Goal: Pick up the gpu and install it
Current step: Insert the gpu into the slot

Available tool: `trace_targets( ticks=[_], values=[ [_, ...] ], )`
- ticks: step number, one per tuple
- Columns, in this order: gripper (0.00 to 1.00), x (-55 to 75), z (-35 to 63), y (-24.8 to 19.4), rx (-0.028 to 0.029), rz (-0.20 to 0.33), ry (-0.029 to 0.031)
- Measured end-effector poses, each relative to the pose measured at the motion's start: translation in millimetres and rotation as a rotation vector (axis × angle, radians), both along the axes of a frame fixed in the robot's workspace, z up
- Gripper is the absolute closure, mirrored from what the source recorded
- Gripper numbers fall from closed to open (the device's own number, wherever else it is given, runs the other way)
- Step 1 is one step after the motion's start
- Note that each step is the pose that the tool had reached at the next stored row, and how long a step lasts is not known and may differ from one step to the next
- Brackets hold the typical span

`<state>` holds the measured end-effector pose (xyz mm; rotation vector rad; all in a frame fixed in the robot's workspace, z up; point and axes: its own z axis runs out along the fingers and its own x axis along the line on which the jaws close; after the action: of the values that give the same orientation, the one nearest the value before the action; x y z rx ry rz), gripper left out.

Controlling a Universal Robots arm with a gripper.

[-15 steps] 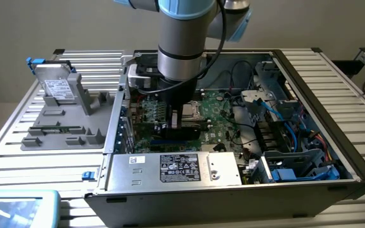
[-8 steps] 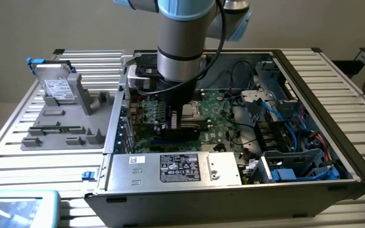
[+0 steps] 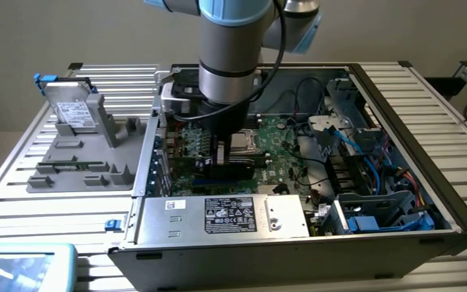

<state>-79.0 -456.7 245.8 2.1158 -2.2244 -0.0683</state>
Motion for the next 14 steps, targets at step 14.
trace_targets(
  ticks=[14],
  values=[
    [0.71,-1.7,-0.2,1.3,-0.0010,0.000,0.0005]
  ],
)
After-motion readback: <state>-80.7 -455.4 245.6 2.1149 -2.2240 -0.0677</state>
